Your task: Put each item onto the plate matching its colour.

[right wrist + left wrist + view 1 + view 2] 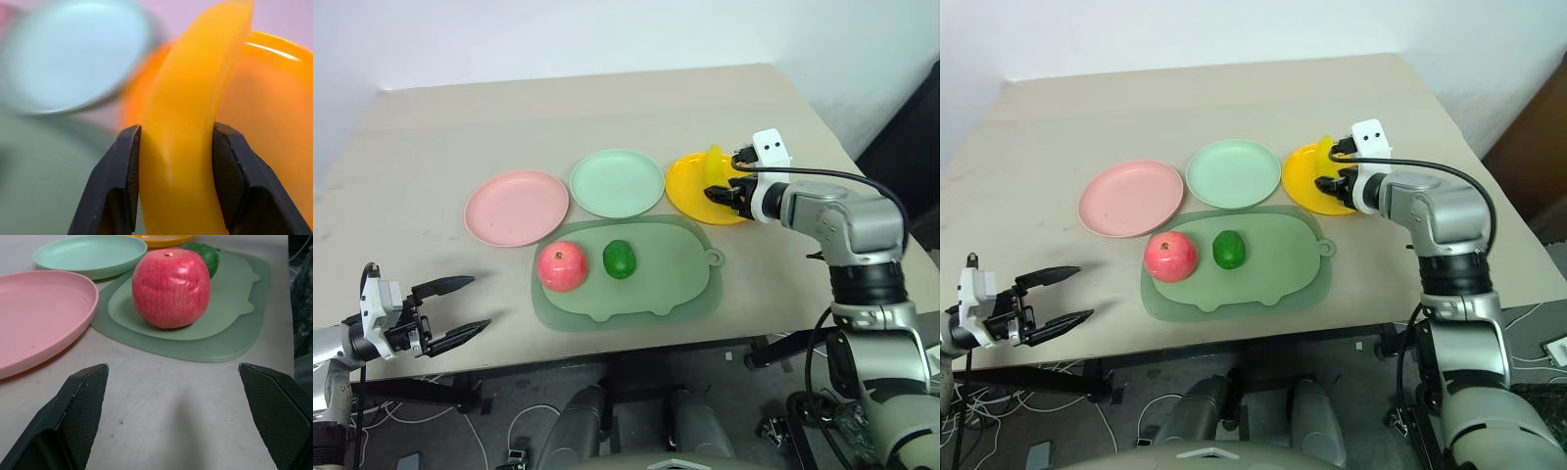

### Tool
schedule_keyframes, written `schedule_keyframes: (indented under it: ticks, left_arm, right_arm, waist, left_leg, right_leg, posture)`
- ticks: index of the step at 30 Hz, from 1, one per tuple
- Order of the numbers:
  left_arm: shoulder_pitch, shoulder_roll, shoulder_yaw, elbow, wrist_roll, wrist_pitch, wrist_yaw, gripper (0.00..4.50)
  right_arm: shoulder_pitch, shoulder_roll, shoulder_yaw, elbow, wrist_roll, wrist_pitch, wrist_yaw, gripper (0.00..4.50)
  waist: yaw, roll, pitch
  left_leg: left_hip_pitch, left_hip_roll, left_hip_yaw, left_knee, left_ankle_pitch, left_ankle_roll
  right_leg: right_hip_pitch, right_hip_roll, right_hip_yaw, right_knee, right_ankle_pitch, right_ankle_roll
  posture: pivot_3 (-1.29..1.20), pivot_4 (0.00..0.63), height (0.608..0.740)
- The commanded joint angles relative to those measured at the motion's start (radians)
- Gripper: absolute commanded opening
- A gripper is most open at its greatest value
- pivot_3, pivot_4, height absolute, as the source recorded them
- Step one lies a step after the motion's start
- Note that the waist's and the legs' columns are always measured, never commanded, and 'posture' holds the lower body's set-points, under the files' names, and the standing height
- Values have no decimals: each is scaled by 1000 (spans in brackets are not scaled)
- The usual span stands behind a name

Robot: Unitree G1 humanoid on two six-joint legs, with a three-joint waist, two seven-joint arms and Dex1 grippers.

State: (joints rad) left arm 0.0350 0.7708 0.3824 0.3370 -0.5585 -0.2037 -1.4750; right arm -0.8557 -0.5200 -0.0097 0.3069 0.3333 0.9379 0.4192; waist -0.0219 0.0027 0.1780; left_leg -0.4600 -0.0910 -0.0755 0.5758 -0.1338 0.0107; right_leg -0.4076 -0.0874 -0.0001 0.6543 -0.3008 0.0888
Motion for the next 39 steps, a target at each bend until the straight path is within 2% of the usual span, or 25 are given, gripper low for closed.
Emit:
schedule_keyframes:
  ticks: [1, 6, 11, 14, 15, 22, 27, 32, 39]
  left_arm:
    - [-8, -2, 6, -13, -3, 0, 4, 4500]
    - [-16, 0, 7, -8, -3, -2, 7, 4500]
    - [-5, -4, 10, -15, -4, -5, 12, 4500]
    - [0, -5, 9, -17, -4, -5, 13, 4500]
    - [0, -5, 9, -17, -4, -5, 13, 4500]
    - [-11, 0, 8, -11, -3, -3, 11, 4500]
    - [-18, 3, 4, -7, -1, -1, 5, 4500]
    - [-23, 4, 1, -5, 3, 0, 5, 4500]
    - [-22, 3, -1, -6, 7, -1, 2, 4500]
  right_arm:
    - [-82, 43, 6, 208, -76, -182, -14, 1666]
    - [-154, 81, -1, 424, -131, -337, 1, 1666]
    - [-168, 81, -9, 441, -136, -377, 55, 3332]
    - [-143, 63, -3, 334, -116, -337, 122, 4360]
    - [-131, 55, 0, 285, -106, -309, 149, 4469]
    - [-12, 10, -22, -187, 78, -3, 294, 4469]
    - [89, 70, 2, -472, 192, 182, 259, 4469]
    - [129, 196, 26, -574, 227, 276, 152, 4469]
    - [184, 294, 116, -548, 159, 257, 27, 4469]
  waist:
    - [-1, 0, 0]
    - [0, 0, 0]
    - [0, 0, 0]
    - [0, 1, 0]
    - [0, 1, 0]
    - [3, 1, 0]
    - [-1, 1, 0]
    - [-2, 1, 0]
    - [2, 0, 0]
  left_leg:
    - [0, 0, 0, 0, 0, 0]
    - [0, 0, 0, 0, 0, 0]
    - [1, 0, 0, 0, 0, 0]
    - [1, 0, 0, 0, 0, -1]
    - [1, 0, 0, 0, 0, -1]
    - [1, 0, 0, 0, 0, -1]
    - [1, 1, -1, 0, 0, -1]
    - [1, 1, -1, -1, 0, -1]
    - [0, 0, 0, -1, 0, -1]
  right_leg:
    - [0, 0, 0, 0, 0, 1]
    - [0, 1, 0, 1, 2, 3]
    - [0, 1, 0, 2, 2, 3]
    - [0, 1, 0, 3, 2, 2]
    - [-1, 1, 0, 3, 2, 2]
    - [-1, 1, 1, 4, 0, 0]
    - [-1, 1, 1, 4, 0, -1]
    - [-2, 1, 1, 5, 0, -1]
    - [-2, 0, 1, 4, 0, -2]
  posture:
    - [0, 150, 737]
    - [0, 150, 737]
    - [0, 150, 737]
    - [0, 150, 737]
    - [0, 150, 737]
    - [0, 150, 737]
    - [0, 150, 737]
    - [0, 150, 737]
    - [0, 150, 737]
